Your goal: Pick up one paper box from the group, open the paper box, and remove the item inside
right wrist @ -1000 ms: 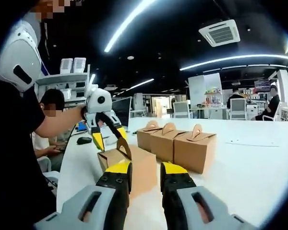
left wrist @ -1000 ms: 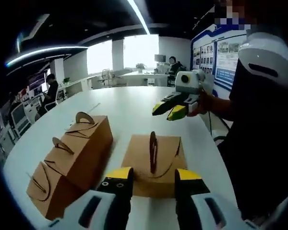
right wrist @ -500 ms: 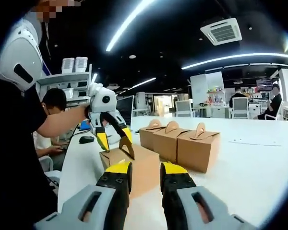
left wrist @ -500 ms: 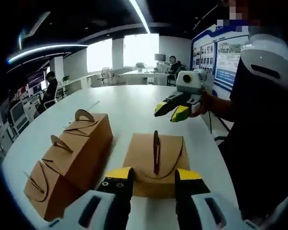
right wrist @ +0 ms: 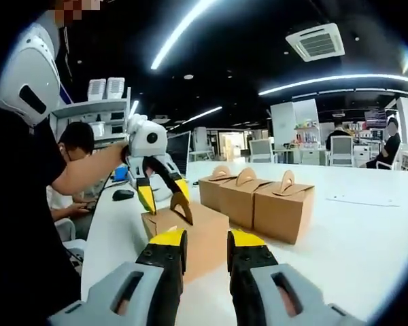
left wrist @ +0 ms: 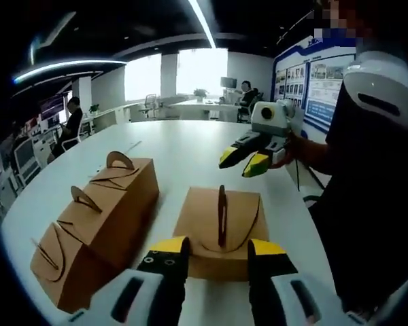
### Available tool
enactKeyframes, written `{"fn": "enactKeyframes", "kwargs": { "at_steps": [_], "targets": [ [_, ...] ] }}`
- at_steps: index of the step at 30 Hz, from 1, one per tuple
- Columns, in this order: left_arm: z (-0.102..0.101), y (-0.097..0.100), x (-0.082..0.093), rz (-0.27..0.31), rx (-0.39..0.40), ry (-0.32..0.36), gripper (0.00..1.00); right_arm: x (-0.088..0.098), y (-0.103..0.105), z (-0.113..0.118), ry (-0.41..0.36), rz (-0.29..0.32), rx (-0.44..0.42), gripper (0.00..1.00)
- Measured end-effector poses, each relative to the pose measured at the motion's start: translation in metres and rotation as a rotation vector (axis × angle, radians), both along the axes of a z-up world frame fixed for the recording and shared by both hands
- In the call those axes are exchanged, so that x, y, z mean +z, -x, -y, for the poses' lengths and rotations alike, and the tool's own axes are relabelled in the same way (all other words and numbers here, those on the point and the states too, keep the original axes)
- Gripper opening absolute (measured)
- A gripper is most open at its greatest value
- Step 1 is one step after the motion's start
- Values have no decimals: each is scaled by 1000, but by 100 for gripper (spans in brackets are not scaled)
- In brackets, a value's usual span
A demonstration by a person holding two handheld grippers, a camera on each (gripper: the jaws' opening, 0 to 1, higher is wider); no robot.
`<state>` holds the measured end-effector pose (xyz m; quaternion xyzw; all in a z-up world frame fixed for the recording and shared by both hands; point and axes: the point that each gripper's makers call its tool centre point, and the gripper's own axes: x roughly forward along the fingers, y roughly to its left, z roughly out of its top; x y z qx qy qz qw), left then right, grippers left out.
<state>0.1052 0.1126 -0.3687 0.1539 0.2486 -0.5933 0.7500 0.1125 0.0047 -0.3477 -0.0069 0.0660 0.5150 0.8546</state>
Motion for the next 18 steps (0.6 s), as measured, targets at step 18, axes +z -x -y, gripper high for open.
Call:
{"fn": "enactKeyframes", "kwargs": {
  "at_steps": [18],
  "targets": [
    [-1,-2,0,-2,11,37,34,25,7,-10,55,85,-1,25]
  ]
}}
